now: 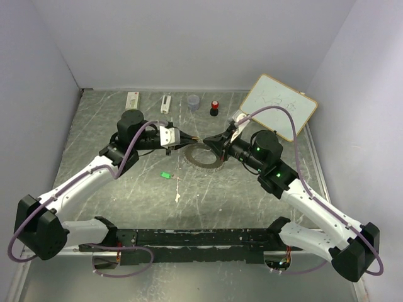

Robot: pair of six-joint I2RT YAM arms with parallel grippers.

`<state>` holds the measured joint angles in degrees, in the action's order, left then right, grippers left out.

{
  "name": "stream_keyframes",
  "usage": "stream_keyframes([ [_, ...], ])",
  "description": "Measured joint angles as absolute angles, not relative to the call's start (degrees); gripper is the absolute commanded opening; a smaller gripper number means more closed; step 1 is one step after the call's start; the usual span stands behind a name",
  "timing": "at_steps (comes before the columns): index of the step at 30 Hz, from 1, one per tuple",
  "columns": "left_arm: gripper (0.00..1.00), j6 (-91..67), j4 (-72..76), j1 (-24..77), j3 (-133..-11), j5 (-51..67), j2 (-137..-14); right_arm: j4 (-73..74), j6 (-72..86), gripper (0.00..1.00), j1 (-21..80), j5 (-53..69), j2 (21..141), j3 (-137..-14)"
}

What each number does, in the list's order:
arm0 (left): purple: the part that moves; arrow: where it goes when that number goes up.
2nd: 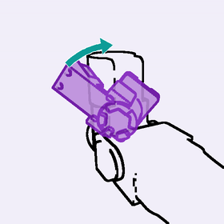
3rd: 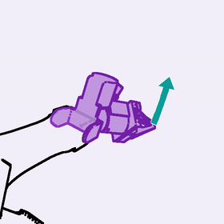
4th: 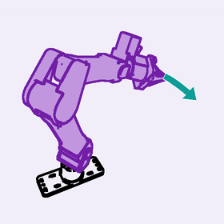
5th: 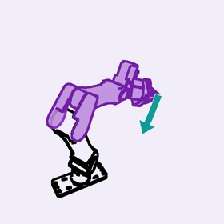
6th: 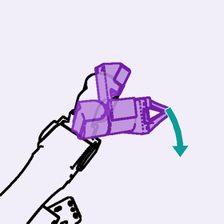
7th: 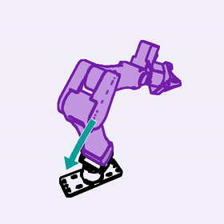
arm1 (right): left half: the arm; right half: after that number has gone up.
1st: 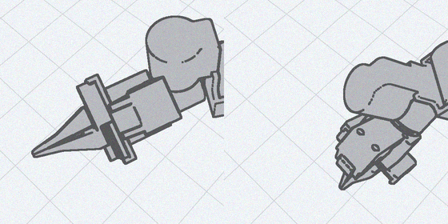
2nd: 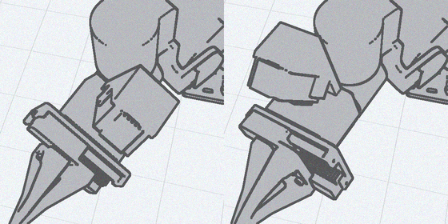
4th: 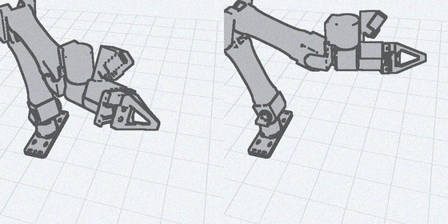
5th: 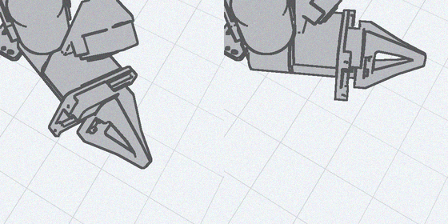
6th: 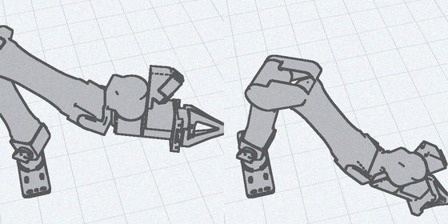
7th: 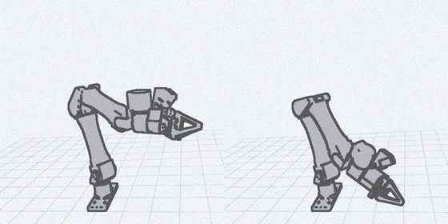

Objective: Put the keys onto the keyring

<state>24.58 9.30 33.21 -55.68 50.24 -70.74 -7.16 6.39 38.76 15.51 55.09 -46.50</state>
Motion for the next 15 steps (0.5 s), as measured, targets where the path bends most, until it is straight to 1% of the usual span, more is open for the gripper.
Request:
stream_keyframes([
  [8, 0.07, 25.06, 13.93, 35.33, -52.69, 43.31, -68.34, -8.21, 8.88, 0.0, 38.17, 15.07, 55.72, -47.24],
  [15, 0.07, 27.57, 18.11, 39.44, -50.39, 34.57, -67.92, -8.67, 10.81, 0.0, 37.21, 13.65, 55.94, -47.22],
])
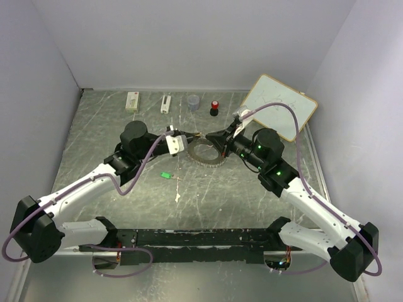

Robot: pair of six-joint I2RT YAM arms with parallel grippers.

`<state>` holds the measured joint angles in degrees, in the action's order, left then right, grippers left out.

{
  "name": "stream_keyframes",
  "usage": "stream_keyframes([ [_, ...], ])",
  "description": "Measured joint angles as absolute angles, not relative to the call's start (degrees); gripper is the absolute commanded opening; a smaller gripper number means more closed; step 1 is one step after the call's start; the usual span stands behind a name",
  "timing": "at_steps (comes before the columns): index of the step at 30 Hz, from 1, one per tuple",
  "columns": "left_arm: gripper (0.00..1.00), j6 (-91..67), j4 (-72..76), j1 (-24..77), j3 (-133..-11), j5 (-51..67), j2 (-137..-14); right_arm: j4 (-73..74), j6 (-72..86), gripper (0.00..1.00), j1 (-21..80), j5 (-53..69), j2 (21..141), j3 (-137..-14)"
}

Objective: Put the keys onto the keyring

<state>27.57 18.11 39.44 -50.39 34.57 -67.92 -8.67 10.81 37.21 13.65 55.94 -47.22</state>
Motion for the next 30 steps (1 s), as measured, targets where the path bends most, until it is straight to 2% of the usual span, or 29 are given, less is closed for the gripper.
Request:
stream_keyframes([
  [17, 0.07, 36.58, 28.27, 49.1, -45.04, 9.63, -67.24, -10.02, 13.15, 0.0, 35.83, 11.75, 55.86, -47.18],
  [30, 0.07, 45.89, 34.61, 56.03, -44.84, -5.85, -73.49, -10.41, 13.26, 0.0, 33.58, 9.41, 55.88, -47.18],
])
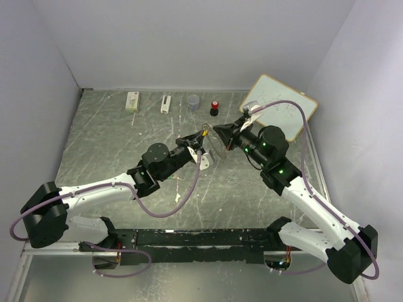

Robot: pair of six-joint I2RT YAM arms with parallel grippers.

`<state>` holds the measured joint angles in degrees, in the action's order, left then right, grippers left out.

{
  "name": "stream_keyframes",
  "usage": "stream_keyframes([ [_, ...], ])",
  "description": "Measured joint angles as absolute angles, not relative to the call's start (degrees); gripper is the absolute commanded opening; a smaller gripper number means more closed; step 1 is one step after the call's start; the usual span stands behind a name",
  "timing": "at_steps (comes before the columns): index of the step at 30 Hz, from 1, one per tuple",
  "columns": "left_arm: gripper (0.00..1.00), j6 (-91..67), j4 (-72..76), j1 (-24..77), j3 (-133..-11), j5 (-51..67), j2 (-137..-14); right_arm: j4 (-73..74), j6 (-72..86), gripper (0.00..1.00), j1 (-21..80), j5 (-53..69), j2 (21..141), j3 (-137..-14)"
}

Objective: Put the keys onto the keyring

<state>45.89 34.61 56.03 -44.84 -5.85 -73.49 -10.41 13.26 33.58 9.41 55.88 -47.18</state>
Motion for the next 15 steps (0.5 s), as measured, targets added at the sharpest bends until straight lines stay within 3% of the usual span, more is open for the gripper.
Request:
stream_keyframes([
  [15, 0.07, 44.84, 42.5, 57.21, -41.39, -9.45, -75.77, -12.16, 14.13, 0.0, 32.82, 10.94, 55.79, -46.24],
])
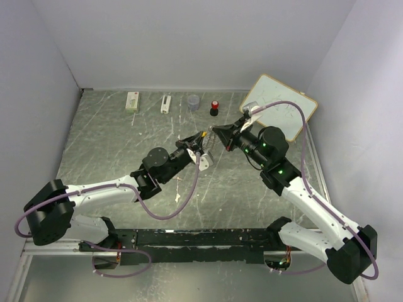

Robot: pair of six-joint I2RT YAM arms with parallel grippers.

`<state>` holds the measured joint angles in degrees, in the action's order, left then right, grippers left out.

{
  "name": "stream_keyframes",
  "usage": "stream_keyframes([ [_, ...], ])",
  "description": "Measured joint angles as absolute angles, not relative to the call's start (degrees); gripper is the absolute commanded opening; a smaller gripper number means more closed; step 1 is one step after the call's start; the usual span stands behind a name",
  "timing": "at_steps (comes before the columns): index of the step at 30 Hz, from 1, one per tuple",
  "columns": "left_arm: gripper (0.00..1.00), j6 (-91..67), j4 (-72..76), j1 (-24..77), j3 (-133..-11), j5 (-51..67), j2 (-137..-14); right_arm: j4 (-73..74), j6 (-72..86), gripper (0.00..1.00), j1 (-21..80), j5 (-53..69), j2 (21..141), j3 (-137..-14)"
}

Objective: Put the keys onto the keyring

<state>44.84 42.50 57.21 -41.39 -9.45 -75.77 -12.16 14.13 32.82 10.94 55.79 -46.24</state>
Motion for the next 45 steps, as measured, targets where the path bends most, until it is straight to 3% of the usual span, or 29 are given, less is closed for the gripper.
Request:
stream_keyframes([
  [12, 0.13, 35.44, 43.11, 55.81, -41.34, -8.03, -74.76, -12.62, 14.15, 0.0, 32.67, 11.86, 54.13, -45.39],
  [14, 0.24, 34.3, 43.18, 55.55, -41.21, -7.38, -74.41, -12.91, 14.17, 0.0, 32.67, 12.08, 53.91, -45.3],
  [16, 0.46, 33.12, 43.2, 55.31, -41.17, -7.16, -74.24, -13.1, 14.13, 0.0, 32.64, 12.08, 53.71, -45.3],
  [19, 0.59, 31.86, 43.09, 54.54, -40.45, -7.53, -74.08, -14.2, 14.13, 0.0, 31.64, 10.66, 53.04, -45.3],
  [32, 0.6, 21.91, 43.53, 47.51, -36.14, -3.05, -65.87, -16.47, 13.02, 0.0, 30.85, 9.72, 52.36, -45.3],
  [45, 0.55, 11.64, 45.08, 38.92, -40.21, 20.56, -66.96, -17.54, 9.67, 0.0, 30.79, 16.51, 52.58, -43.48],
])
